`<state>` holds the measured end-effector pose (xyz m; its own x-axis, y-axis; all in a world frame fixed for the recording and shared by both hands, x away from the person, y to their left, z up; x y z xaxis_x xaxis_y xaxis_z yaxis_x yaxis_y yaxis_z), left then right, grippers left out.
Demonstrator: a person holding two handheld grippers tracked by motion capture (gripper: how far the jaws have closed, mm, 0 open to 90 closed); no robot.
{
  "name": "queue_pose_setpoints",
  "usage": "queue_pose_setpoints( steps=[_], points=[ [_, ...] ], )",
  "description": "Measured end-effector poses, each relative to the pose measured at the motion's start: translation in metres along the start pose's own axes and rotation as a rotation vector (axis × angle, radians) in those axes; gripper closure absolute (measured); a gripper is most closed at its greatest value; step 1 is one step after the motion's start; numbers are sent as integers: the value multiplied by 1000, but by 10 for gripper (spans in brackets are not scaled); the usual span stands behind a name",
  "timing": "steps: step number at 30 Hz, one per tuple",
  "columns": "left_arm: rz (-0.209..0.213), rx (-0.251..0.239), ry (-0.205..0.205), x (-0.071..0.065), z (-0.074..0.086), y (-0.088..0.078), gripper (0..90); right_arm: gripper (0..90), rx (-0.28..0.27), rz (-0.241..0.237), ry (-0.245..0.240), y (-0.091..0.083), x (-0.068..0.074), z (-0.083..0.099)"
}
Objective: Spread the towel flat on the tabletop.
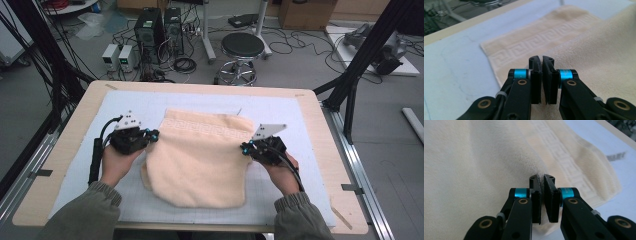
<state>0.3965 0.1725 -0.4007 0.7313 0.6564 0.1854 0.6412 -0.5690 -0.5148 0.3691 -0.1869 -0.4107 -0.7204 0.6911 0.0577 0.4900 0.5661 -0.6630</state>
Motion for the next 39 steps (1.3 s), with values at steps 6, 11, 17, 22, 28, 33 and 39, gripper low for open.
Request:
queue_pose_setpoints(
  steps=[6,11,17,22,28,33,39],
  points=[
    [3,59,-29,7,12,20,669,777,96,33,74,40,-28,8],
    [16,14,10,3,15,-6,602,684,27,13,51,24,-17,3],
    [39,-30,38,-12,26,-39,572,626,-32,-43,-17,-9,19,7],
    [100,-17,66,-38,55,-56,575,599,-46,-134,-31,-19,50,29],
    [246,37,114,-68,76,-46,583,535,11,-247,-86,-5,86,56],
    [298,94,194,-86,70,-22,592,575,93,-259,-121,18,93,66],
    [305,120,173,-91,66,-17,855,823,105,-287,-157,24,91,65]
  ],
)
Point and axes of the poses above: each handheld gripper's, and its own axes: y roughly forward along the jaws, z roughly out of its underside, x roughly to its left, the point moved 5 cm from there along y, roughly forward along the jaws, and after that the axes turned 13 degrees about y, right-handed, at the moved point
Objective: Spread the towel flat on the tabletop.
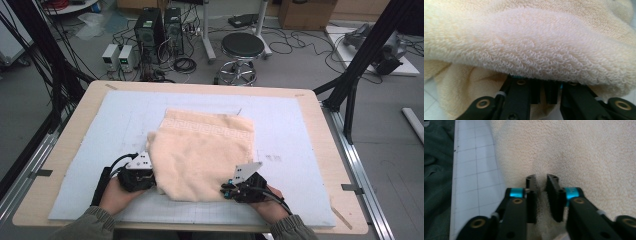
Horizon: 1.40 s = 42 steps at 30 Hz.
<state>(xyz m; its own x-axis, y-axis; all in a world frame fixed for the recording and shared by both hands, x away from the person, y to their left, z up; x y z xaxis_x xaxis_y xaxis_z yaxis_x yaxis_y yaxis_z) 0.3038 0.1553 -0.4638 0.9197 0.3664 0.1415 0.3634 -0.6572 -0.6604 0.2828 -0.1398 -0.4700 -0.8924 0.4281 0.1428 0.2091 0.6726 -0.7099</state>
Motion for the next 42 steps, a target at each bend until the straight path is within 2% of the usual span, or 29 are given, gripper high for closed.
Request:
queue_pose_setpoints(
  steps=[4,7,9,12,13,16,18,21,23,24,28,32,36,38,39,42],
  points=[
    [-40,-54,-16,-1,-2,-19,876,839,-12,-2,5,-8,-1,-1],
    [-83,-87,-20,0,-2,-41,884,839,-63,17,5,-23,-3,-6],
    [-95,-116,-37,0,-3,-53,885,838,-90,30,13,-34,-4,-10],
    [-110,-135,-30,-2,-5,-66,886,839,-128,47,13,-49,-5,-15],
    [-115,-140,-27,-2,-6,-70,887,838,-140,65,8,-56,-4,-17],
    [-146,-182,-37,-2,-10,-85,888,838,-164,84,-2,-70,-4,-22],
    [-151,-184,-36,-2,-10,-90,888,838,-167,95,8,-75,-5,-22],
    [-132,-144,-48,-2,-2,-80,885,835,-116,95,30,-68,-10,-14],
    [-72,-121,-57,-8,6,-63,863,819,-69,104,38,-59,-16,-6],
    [-58,-109,-52,-10,7,-58,837,788,-38,89,59,-51,-19,1],
    [6,-87,-21,-17,6,-42,764,722,-50,80,40,-48,-15,4],
    [54,-70,10,-20,-5,-26,684,679,-85,40,24,-48,-8,0],
    [75,8,61,-24,-5,-5,629,641,-53,22,17,-36,-4,5],
    [86,5,55,-25,-3,-2,647,635,-22,28,16,-29,-5,9],
    [99,0,52,-25,-3,-3,697,640,-2,31,20,-25,-6,11],
    [93,11,41,-27,-1,-5,823,690,24,41,35,-18,-10,14]
  ],
)
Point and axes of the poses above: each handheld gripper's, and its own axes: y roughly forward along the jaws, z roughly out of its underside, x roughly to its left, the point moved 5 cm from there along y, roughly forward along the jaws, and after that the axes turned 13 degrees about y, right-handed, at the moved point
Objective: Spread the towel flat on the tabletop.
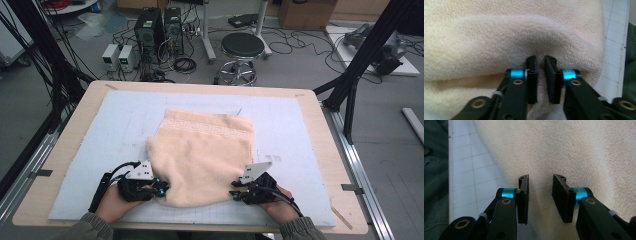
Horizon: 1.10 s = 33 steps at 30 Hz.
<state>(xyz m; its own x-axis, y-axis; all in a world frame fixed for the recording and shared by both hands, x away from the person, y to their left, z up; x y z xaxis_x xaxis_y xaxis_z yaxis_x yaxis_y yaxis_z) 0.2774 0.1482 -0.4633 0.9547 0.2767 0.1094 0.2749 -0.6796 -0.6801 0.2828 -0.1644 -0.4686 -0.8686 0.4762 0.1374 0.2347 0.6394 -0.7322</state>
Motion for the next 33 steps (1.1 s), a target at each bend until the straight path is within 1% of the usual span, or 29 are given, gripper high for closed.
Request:
queue_pose_setpoints(
  steps=[1,3,5,6,9,10,11,13,14,15,16,18,19,20,21,22,24,25,26,27,28,29,31,32,33],
  points=[
    [-5,-3,-2,0,0,-1,835,718,0,0,5,0,-1,-1],
    [-40,-19,-17,1,-2,-7,847,775,3,1,4,0,-3,-1],
    [-78,-62,-30,3,-4,-18,852,826,6,9,14,0,-3,-1],
    [-97,-77,-33,3,-5,-23,853,835,5,8,9,-1,-3,-1],
    [-168,-133,-44,4,-8,-46,856,853,6,16,-3,-2,-2,-2],
    [-185,-150,-48,4,-9,-53,857,855,1,15,0,-3,0,-3],
    [-200,-162,-51,4,-9,-59,857,857,-10,20,-14,-5,-1,-4],
    [-228,-184,-57,5,-9,-70,857,857,-37,14,-10,-11,1,-7],
    [-239,-187,-59,5,-9,-73,857,857,-51,12,-4,-14,2,-9],
    [-254,-191,-66,6,-9,-76,857,857,-69,19,-9,-18,2,-11],
    [-260,-200,-74,7,-8,-78,858,857,-77,24,-8,-21,1,-12],
    [-251,-199,-86,5,-7,-79,857,857,-99,28,0,-26,0,-14],
    [-254,-192,-82,4,-7,-79,857,857,-105,36,1,-28,-1,-15],
    [-249,-184,-80,3,-6,-77,857,857,-109,37,0,-28,-2,-15],
    [-243,-174,-79,2,-4,-75,857,856,-109,41,10,-29,-3,-15],
    [-236,-154,-86,2,-2,-71,856,857,-112,46,9,-29,-5,-16],
    [-238,-113,-101,5,3,-63,849,856,-95,64,3,-25,-10,-18],
    [-243,-106,-116,7,6,-59,841,855,-77,79,3,-22,-13,-18],
    [-239,-100,-127,10,8,-57,814,852,-57,96,7,-18,-16,-18],
    [-236,-102,-131,11,9,-56,773,848,-43,93,16,-14,-20,-18],
    [-242,-113,-136,11,8,-56,708,839,-34,87,17,-11,-21,-18],
    [-224,-129,-127,10,6,-56,662,822,-34,82,22,-10,-21,-18],
    [-195,-154,-99,5,1,-56,572,766,-65,48,20,-15,-19,-19],
    [-167,-158,-71,1,-3,-55,539,750,-79,42,20,-17,-17,-20],
    [-150,-160,-58,-2,-5,-53,511,731,-101,43,15,-21,-15,-20]
  ],
)
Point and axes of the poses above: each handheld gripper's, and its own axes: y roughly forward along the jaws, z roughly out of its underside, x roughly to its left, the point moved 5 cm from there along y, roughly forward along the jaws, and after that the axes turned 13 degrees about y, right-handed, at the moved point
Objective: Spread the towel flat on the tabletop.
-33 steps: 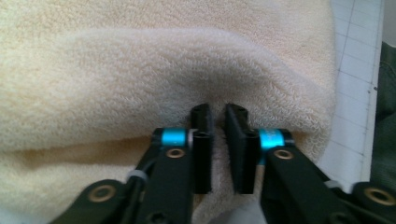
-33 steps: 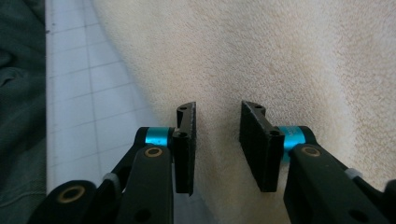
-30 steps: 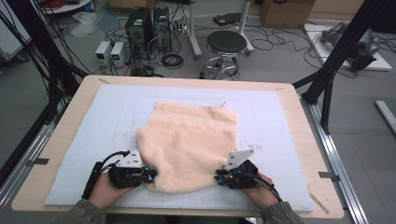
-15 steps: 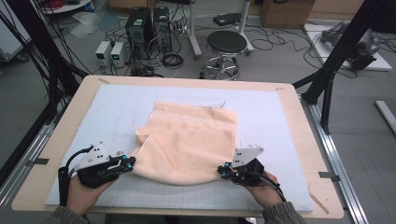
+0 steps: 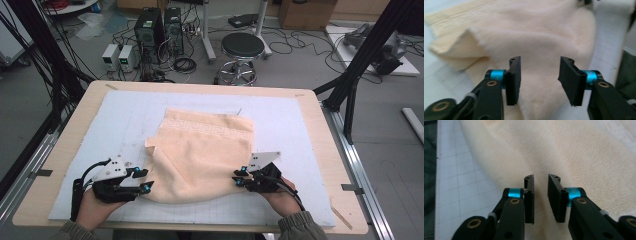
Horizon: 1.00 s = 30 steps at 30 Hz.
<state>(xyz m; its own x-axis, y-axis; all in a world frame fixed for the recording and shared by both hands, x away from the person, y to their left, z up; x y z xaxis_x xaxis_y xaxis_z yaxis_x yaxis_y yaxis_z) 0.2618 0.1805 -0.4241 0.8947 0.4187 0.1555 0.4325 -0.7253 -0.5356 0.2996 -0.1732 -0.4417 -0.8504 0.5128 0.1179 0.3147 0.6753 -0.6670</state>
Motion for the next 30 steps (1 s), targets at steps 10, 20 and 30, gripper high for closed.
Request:
queue_pose_setpoints(
  steps=[10,20,30],
  points=[
    [121,135,62,-21,20,35,395,521,22,-45,-45,-4,23,23],
    [55,136,89,-19,11,36,793,817,94,-5,-100,20,19,20],
    [-61,-47,104,-14,-53,-15,807,840,-79,-30,-150,-45,36,-19]
  ],
)
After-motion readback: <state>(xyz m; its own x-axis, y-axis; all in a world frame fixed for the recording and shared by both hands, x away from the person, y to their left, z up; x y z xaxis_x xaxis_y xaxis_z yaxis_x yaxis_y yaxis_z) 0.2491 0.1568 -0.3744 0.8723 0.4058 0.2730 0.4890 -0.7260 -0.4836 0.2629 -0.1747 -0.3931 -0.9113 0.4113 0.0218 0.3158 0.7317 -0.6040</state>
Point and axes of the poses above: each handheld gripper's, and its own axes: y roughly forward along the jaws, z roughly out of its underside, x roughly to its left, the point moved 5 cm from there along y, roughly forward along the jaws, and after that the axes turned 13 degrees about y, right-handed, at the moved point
